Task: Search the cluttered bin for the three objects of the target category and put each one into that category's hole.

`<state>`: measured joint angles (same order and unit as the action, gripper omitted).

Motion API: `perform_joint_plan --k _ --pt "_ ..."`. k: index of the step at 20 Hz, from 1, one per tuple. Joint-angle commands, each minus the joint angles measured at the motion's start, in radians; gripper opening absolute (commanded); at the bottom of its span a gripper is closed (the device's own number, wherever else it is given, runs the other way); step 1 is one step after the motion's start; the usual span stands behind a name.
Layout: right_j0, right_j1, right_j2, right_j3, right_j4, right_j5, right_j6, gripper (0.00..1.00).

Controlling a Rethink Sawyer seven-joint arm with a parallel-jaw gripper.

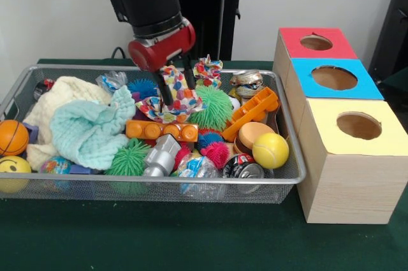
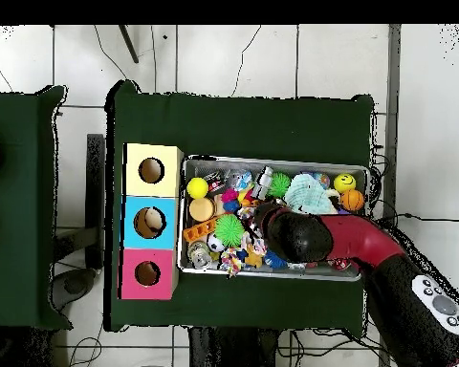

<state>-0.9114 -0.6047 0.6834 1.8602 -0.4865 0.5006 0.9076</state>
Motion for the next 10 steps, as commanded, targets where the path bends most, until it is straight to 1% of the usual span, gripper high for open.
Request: perform_joint_plan --k 1,2,5,6,10 --pt "0.037 0.074 -0.002 -0.006 0.05 -0.019 0.153 1.0" --pt "0.045 0.07 -0.019 -0.014 0.039 -0.003 0.138 1.0" --pt "0.069 0.057 -0.085 -0.032 0.02 0.048 0.137 1.0" --pt "0.078 0.041 -0.115 -0.028 0.007 0.073 0.138 1.0" --pt "0.123 0.0 -0.187 -0.036 -0.028 0.143 0.117 1.0"
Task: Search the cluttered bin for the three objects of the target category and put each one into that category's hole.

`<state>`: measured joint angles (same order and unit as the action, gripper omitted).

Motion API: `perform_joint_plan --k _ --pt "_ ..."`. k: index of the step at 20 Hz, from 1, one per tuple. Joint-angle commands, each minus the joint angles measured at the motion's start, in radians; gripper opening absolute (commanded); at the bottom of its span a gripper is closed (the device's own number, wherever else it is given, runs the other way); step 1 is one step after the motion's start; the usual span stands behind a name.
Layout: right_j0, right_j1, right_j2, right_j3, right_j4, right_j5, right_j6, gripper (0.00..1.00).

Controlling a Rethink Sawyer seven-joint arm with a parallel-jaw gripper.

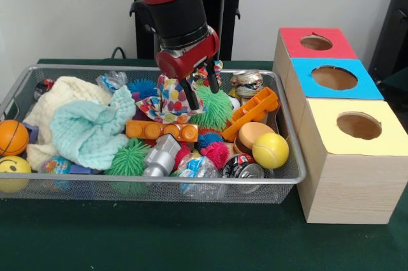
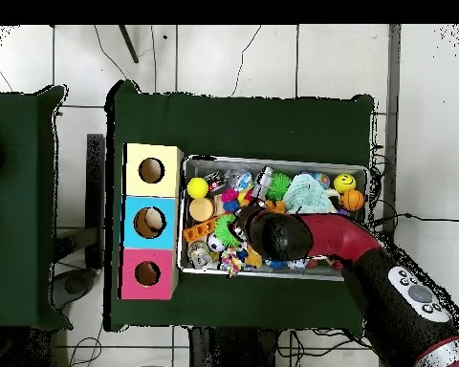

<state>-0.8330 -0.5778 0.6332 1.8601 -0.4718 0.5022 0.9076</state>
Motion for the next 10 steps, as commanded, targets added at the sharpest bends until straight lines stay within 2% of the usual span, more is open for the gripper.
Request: perform_joint_plan --k 1,6,10 --pt "0.05 -0.03 -0.144 -0.038 -0.043 0.147 0.115 1.0" --pt "0.095 -0.072 -0.214 -0.045 -0.049 0.224 0.109 1.0" --pt "0.101 -0.078 -0.234 -0.041 -0.045 0.243 0.104 1.0"
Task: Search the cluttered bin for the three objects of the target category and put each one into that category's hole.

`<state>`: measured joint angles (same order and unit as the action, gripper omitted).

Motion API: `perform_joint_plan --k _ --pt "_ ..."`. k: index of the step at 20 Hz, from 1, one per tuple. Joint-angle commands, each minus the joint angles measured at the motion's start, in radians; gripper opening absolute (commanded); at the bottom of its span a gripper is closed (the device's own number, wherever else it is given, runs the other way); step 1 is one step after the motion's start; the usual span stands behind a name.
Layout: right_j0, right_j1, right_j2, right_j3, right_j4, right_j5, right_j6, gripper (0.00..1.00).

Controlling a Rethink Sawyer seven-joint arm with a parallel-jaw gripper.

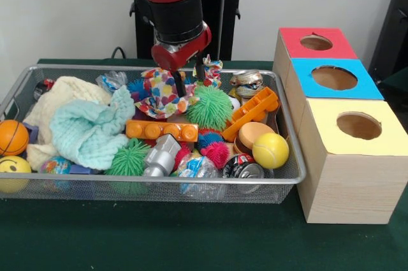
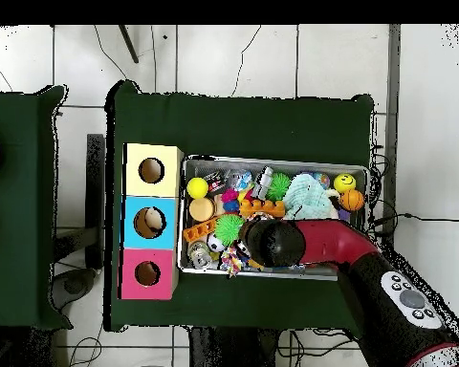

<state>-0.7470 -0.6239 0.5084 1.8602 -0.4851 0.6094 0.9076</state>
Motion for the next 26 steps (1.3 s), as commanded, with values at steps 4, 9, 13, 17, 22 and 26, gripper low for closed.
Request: perform_joint_plan --k 4,9,13,17,22,26 --pt "0.034 -0.037 -0.142 -0.058 -0.042 0.134 0.123 1.0" --pt "0.023 -0.044 -0.119 -0.052 -0.051 0.05 0.087 1.0" --pt "0.015 -0.045 -0.109 -0.038 -0.051 0.005 0.085 1.0" --pt "0.022 -0.038 -0.112 -0.045 -0.064 -0.017 0.085 1.0" --pt "0.02 -0.027 -0.106 -0.056 -0.074 -0.061 0.082 1.0" --pt "0.015 -0.021 -0.088 -0.093 -0.106 -0.153 0.066 1.0"
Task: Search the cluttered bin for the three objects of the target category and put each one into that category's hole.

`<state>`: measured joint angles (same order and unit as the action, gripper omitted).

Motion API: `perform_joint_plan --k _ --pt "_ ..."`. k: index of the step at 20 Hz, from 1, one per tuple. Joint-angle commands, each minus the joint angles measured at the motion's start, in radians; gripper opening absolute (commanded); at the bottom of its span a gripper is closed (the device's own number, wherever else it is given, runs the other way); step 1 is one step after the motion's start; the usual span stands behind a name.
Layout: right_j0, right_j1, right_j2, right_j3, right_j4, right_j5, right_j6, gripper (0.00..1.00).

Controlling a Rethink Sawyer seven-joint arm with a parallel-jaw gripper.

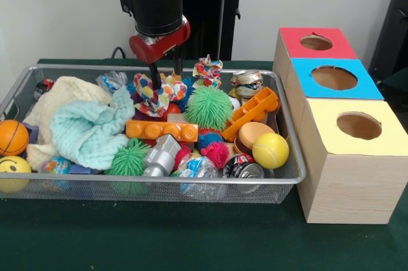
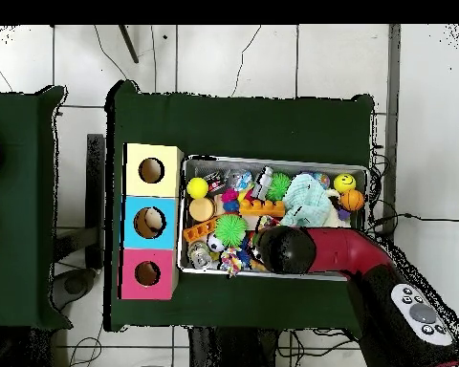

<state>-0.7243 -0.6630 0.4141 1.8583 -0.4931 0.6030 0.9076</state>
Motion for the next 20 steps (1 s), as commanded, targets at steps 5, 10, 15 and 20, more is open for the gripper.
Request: perform_joint_plan --k 5,10,15,20 --pt "0.009 0.028 -0.013 -0.13 -0.137 -0.199 0.079 1.0" --pt "0.034 0.047 -0.034 -0.155 -0.187 -0.231 0.069 1.0" --pt "0.077 0.048 -0.066 -0.164 -0.211 -0.23 0.099 0.0" --pt "0.091 0.027 -0.095 -0.141 -0.168 -0.173 0.148 0.0"
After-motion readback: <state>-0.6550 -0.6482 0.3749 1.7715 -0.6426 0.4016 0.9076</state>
